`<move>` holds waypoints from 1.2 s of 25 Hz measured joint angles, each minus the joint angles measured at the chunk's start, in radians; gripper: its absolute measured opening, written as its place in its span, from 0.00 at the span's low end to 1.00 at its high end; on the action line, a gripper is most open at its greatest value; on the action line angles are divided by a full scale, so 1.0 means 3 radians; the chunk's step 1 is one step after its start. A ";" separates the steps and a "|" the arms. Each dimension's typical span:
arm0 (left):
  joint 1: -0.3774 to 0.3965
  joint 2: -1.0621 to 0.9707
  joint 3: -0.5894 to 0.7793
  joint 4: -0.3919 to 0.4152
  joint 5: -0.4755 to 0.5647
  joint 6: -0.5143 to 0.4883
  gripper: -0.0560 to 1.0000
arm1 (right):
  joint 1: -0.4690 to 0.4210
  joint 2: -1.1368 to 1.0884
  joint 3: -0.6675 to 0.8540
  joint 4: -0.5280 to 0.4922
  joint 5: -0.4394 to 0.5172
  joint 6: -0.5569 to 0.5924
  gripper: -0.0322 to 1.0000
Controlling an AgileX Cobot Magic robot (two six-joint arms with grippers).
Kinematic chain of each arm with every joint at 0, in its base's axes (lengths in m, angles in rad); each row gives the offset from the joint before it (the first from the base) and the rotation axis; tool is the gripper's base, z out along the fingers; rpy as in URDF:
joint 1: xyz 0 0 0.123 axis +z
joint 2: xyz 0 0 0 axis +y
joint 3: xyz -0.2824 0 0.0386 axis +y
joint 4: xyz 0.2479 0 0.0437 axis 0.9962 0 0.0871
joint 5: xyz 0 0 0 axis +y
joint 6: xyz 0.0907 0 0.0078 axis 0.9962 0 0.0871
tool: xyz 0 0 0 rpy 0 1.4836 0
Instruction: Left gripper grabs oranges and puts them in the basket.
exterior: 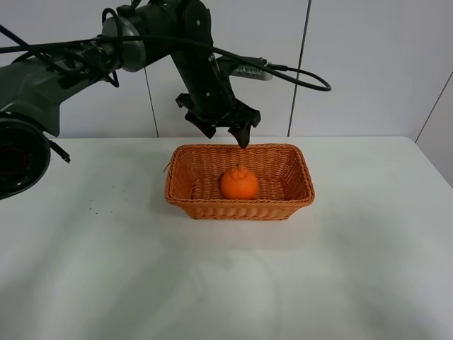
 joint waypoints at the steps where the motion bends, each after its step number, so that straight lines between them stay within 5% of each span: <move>1: 0.0046 0.0003 0.0000 0.0000 0.0006 0.0000 0.85 | 0.0000 0.0000 0.0000 0.0000 0.0000 0.0000 0.70; 22: 0.1827 0.0006 0.0097 0.0014 -0.0023 0.0146 0.85 | 0.0000 0.0000 0.0000 0.0000 0.0000 0.0000 0.70; 30: 0.1938 -0.0053 0.0141 0.0010 0.0007 0.0121 0.85 | 0.0000 0.0000 0.0000 0.0000 0.0000 0.0000 0.70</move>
